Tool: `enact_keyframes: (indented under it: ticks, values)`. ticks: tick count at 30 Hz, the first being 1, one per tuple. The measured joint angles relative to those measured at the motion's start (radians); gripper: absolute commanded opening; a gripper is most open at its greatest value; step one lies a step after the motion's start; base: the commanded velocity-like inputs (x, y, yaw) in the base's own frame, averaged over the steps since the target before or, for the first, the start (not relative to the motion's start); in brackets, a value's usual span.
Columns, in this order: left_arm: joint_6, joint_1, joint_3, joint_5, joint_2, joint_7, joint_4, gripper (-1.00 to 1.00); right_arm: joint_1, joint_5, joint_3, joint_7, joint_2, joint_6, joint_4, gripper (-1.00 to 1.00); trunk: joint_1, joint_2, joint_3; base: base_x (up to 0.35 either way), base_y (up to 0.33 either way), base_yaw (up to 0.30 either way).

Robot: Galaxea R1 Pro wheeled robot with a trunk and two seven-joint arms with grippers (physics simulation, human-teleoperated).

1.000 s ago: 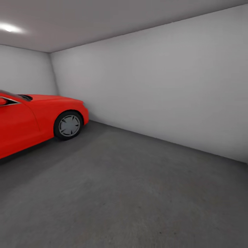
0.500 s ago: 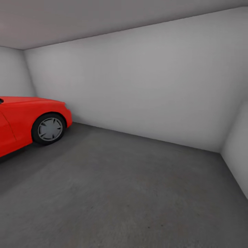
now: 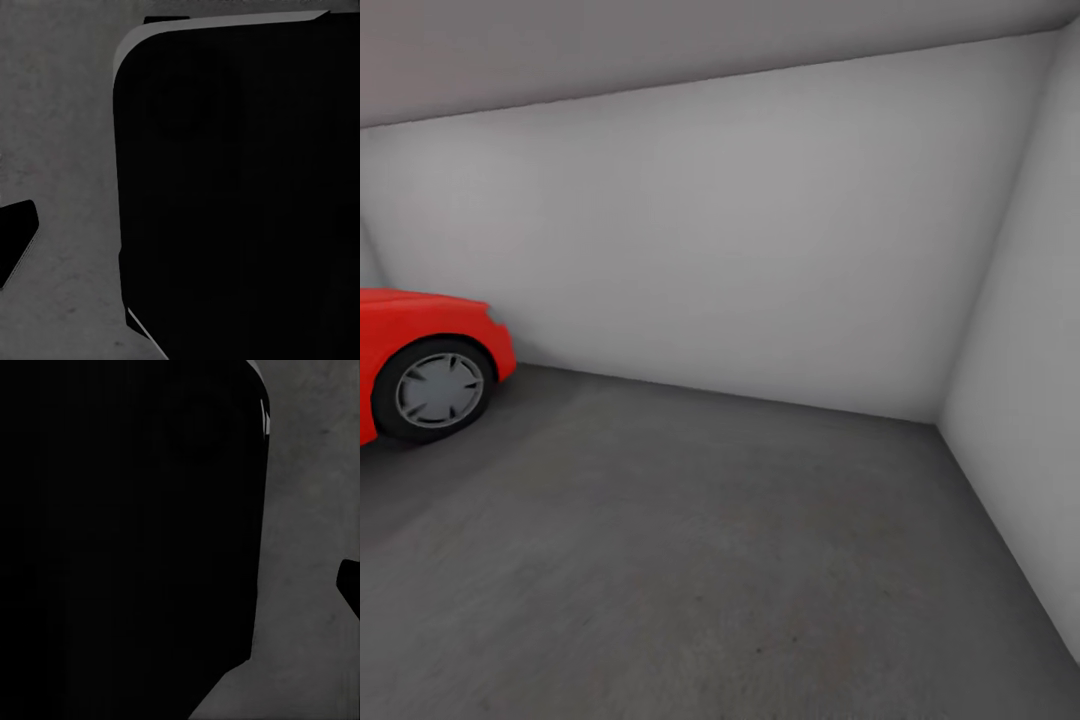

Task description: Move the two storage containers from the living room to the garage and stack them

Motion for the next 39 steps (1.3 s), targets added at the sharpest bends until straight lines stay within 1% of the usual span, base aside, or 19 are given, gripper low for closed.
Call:
enact_keyframes:
  ticks: [39]
  values:
    - [0.000,0.000,0.000,0.000,0.000,0.000,0.000,1.00,0.000,-0.007,-0.003,0.000,-0.001,-0.007,0.000,1.00,0.000,0.000,0.000,0.000,0.000,-0.296]
